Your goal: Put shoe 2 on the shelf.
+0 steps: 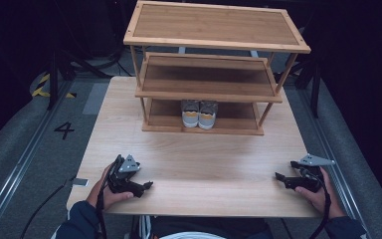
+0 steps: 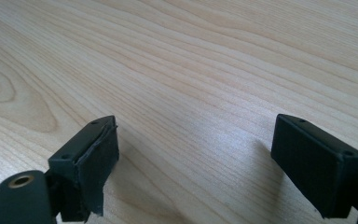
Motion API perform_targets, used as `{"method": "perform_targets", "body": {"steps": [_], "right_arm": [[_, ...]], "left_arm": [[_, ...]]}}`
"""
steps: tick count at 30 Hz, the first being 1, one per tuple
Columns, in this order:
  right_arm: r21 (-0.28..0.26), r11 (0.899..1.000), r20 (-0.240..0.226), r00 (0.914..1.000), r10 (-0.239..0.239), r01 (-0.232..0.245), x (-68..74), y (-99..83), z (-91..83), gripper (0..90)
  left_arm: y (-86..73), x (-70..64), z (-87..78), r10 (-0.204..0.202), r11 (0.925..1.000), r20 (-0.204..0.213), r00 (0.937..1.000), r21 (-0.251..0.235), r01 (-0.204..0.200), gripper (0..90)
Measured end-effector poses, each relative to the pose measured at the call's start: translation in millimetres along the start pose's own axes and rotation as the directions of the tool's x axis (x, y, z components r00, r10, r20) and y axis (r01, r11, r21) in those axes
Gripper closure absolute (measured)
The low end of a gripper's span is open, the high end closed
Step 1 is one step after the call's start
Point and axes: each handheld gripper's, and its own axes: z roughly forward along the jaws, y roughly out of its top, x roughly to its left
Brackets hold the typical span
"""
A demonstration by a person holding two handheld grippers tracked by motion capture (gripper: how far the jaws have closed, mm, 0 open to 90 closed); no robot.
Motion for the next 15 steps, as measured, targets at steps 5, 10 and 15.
{"method": "perform_targets", "body": {"steps": [5, 10, 15], "right_arm": [[0.000, 1.000, 0.000, 1.0000, 0.000, 0.000, 0.0, 0.0, 0.0, 15.2], [0.000, 1.000, 0.000, 1.0000, 0.000, 0.000, 0.0, 0.0, 0.0, 15.2], [0.000, 1.000, 0.000, 1.0000, 0.000, 0.000, 0.0, 0.0, 0.0, 15.2]], "left_arm": [[0.4, 0.6, 0.1, 0.000, 1.0000, 0.001, 1.0000, 0.003, 0.000, 13.3], [0.8, 1.1, 0.7, 0.000, 1.0000, 0.000, 1.0000, 0.001, 0.000, 13.1], [0.8, 1.0, 0.5, 0.001, 1.0000, -0.004, 1.0000, 0.002, -0.001, 13.1]]}}
